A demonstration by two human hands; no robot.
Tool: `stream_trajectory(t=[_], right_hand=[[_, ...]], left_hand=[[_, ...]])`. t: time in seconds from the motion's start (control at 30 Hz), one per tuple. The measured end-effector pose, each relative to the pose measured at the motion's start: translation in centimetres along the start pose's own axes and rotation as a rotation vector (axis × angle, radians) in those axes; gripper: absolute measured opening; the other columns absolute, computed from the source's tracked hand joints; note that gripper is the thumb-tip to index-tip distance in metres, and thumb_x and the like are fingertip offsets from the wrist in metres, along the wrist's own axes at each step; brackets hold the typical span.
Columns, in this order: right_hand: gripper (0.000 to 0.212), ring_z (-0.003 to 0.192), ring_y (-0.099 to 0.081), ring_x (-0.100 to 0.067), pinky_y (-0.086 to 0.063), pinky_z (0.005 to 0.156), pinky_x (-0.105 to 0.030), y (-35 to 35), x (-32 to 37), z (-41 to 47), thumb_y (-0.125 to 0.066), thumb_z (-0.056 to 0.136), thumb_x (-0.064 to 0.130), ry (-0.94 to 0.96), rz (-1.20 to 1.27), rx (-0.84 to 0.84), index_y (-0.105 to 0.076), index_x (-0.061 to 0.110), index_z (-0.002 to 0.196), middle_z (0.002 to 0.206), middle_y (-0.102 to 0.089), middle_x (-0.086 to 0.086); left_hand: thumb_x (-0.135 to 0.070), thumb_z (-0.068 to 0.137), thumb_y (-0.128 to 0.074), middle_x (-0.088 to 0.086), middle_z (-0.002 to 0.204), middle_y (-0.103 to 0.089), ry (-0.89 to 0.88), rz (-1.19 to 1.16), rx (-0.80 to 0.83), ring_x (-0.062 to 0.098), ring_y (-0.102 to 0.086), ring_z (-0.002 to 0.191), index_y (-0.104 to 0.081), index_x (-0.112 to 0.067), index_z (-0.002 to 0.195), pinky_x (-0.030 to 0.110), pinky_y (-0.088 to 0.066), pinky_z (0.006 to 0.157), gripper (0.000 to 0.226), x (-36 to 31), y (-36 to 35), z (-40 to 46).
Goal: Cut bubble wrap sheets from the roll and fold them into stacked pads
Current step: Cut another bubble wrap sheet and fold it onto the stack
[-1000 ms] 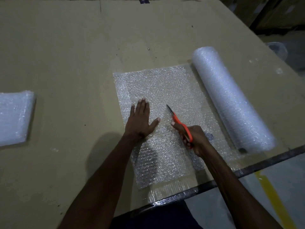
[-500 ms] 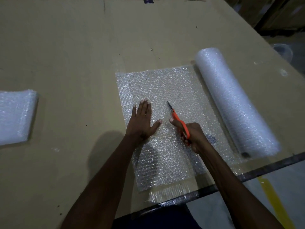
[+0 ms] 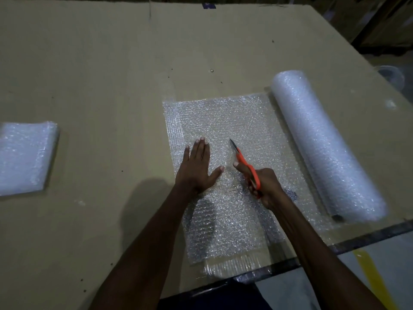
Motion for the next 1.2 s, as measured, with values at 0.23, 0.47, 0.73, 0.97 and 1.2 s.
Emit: stream_trajectory(t=[0.23,0.47,0.73,0.97,1.2], right_hand=[[0.055,0.036,-0.039,-0.014,-0.027,0.036,-0.020,0.0,0.3,0.5,-0.091,0.067,0.048,-0.017,0.006,0.005,-0.068,0.000,0.079,0.054,-0.051,-0.011],[0.053,0.039,-0.039,-0.016,-0.027,0.038,-0.021,0.4,-0.2,0.5,-0.091,0.067,0.047,-0.040,0.014,0.010,-0.068,0.002,0.079,0.057,-0.052,-0.013],[0.047,0.032,-0.037,-0.014,-0.025,0.035,-0.018,-0.2,0.3,1.2,-0.091,0.072,0.039,-0.019,0.024,0.004,-0.061,0.005,0.057,0.049,-0.050,-0.011],[0.047,0.036,-0.038,-0.014,-0.026,0.036,-0.019,-0.5,1.0,1.4,-0.091,0.070,0.044,-0.034,0.011,0.003,-0.064,0.007,0.063,0.052,-0.052,-0.009],[0.048,0.035,-0.036,-0.015,-0.025,0.035,-0.019,-0.2,0.8,1.5,-0.091,0.070,0.043,-0.022,0.009,0.013,-0.063,0.004,0.067,0.053,-0.049,-0.011]], left_hand=[[-0.076,0.088,-0.016,0.014,0.166,0.012,0.051,-0.018,0.015,0.027,0.012,0.153,0.001,-0.005,0.158,0.051,0.011,0.121,0.102,0.2,1.0,1.1],[-0.071,0.097,-0.020,0.012,0.167,0.009,0.040,0.007,0.015,0.023,0.011,0.154,-0.002,-0.005,0.159,0.048,0.012,0.121,0.092,2.3,2.1,5.6],[-0.076,0.094,-0.015,0.012,0.167,0.008,0.014,0.004,0.007,0.023,0.010,0.154,-0.003,-0.006,0.159,0.048,0.009,0.123,0.097,3.1,1.5,5.7],[-0.078,0.092,-0.016,0.013,0.167,0.008,0.017,-0.001,0.006,0.023,0.009,0.154,-0.002,-0.005,0.159,0.047,0.010,0.123,0.100,3.1,1.4,5.8],[-0.080,0.089,-0.012,0.012,0.166,0.009,0.020,-0.001,0.009,0.023,0.011,0.154,0.001,-0.005,0.159,0.048,0.009,0.123,0.103,3.1,1.5,5.9]])
Point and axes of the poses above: each hand's wrist, its own z-axis towards the middle knuckle, its own y-axis out of the back of the hand, x = y × z, the point moved 1 cm from there along z, towards the middle knuckle
